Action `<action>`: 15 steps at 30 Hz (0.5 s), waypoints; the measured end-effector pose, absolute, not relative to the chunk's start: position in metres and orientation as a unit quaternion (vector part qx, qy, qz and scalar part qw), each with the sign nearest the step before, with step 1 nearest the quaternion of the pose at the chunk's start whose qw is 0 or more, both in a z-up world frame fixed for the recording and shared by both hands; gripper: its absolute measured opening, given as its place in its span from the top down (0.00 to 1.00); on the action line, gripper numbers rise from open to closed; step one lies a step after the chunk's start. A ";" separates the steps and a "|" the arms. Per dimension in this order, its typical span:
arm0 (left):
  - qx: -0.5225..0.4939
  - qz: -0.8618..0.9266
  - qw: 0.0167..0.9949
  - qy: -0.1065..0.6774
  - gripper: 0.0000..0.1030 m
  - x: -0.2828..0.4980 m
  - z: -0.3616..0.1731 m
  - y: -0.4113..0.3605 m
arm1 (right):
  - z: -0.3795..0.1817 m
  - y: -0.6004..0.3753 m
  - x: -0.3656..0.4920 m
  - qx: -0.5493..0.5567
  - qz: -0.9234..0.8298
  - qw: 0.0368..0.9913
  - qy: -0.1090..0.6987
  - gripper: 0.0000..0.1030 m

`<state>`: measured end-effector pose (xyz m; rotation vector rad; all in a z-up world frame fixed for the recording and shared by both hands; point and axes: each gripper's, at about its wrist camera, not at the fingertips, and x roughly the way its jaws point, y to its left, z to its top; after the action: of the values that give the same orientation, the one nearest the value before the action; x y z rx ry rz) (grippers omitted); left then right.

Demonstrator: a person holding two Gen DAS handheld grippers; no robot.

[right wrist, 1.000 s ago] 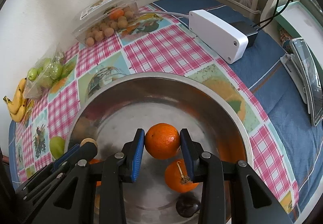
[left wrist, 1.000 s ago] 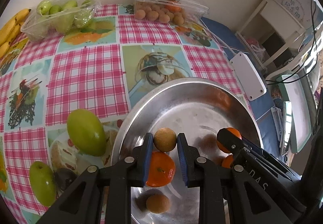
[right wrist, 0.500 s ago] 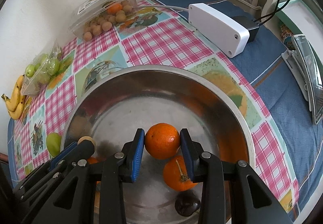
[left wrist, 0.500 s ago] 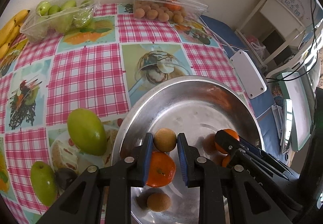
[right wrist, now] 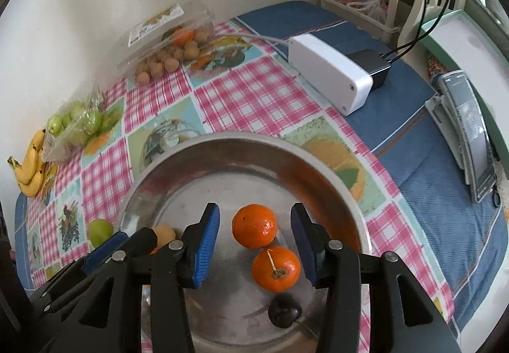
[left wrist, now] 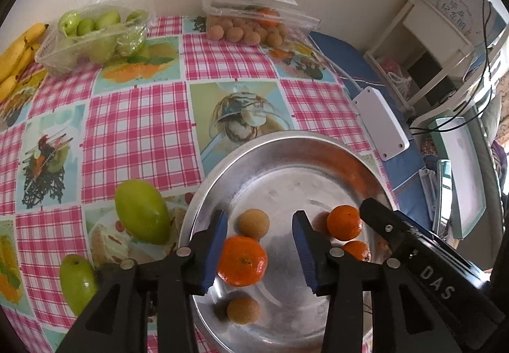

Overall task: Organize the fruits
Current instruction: 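Withdraw both open grippers from the bowl back toward the fruit pile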

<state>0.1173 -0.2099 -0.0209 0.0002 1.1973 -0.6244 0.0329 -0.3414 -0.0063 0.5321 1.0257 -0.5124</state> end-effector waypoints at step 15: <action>-0.016 -0.270 0.795 0.543 0.35 0.114 0.003 -0.186 | 0.012 -0.344 0.013 0.254 -0.243 0.801 0.485 0.52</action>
<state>0.1140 -0.1855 0.0032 -0.0342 1.1674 -0.5792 0.0127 -0.3437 0.0120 0.5441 1.0399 -0.5216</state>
